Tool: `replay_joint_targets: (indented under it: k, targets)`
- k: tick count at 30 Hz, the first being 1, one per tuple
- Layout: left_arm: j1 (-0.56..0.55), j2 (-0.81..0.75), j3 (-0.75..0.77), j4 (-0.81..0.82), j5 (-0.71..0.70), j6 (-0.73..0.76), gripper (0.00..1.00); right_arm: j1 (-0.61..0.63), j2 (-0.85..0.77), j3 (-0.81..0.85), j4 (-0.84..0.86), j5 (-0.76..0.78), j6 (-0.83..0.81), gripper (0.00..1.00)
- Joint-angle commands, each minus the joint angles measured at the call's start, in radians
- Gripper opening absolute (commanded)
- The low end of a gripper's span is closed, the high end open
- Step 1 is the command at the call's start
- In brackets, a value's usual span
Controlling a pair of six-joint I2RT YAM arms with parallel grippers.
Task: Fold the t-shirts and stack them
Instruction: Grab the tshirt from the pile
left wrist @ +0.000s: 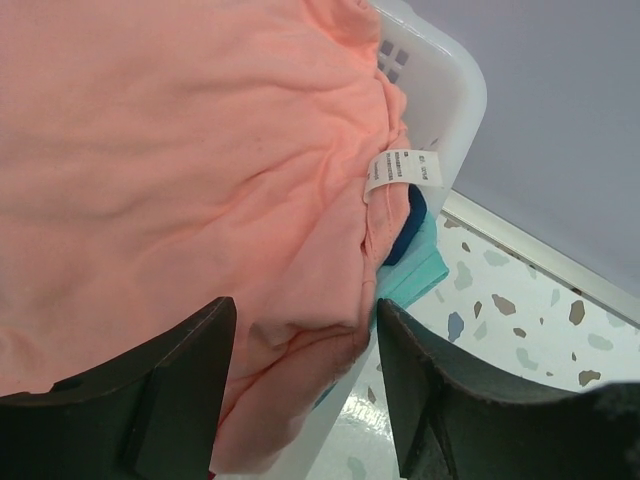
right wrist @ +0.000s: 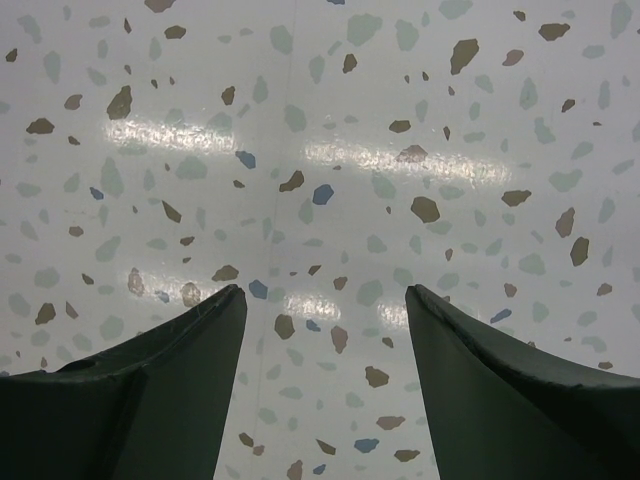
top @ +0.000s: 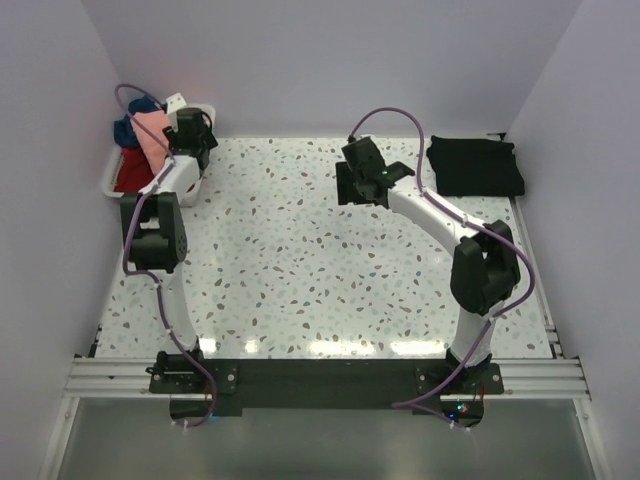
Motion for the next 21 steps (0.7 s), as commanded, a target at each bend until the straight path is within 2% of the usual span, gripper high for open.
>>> replay_joint_targets:
  k: [1, 3, 8, 15, 18, 19, 21]
  targets:
    - [0.008, -0.065, -0.013, 0.069, -0.015, -0.024, 0.64, 0.006, 0.0, 0.037, -0.01, 0.011, -0.006, 0.69]
    - [0.007, -0.064, -0.014, 0.067, -0.023, -0.023, 0.63, 0.004, 0.0, 0.037, -0.013, 0.01, -0.006, 0.69]
    - [0.007, -0.079, -0.042, 0.083, -0.084, -0.036, 0.55, 0.004, 0.004, 0.036, -0.019, 0.011, -0.008, 0.68]
    - [0.008, -0.082, -0.054, 0.095, -0.105, -0.04, 0.51, 0.004, 0.005, 0.04, -0.025, 0.011, -0.011, 0.68]
    - [0.01, -0.077, -0.052, 0.095, -0.096, -0.043, 0.41, 0.006, 0.007, 0.043, -0.028, 0.014, -0.011, 0.68]
    - [0.01, -0.073, -0.052, 0.096, -0.087, -0.044, 0.35, 0.004, 0.008, 0.043, -0.03, 0.014, -0.011, 0.68]
    - [0.008, -0.06, -0.042, 0.095, -0.073, -0.043, 0.31, 0.004, 0.007, 0.045, -0.033, 0.016, -0.012, 0.68]
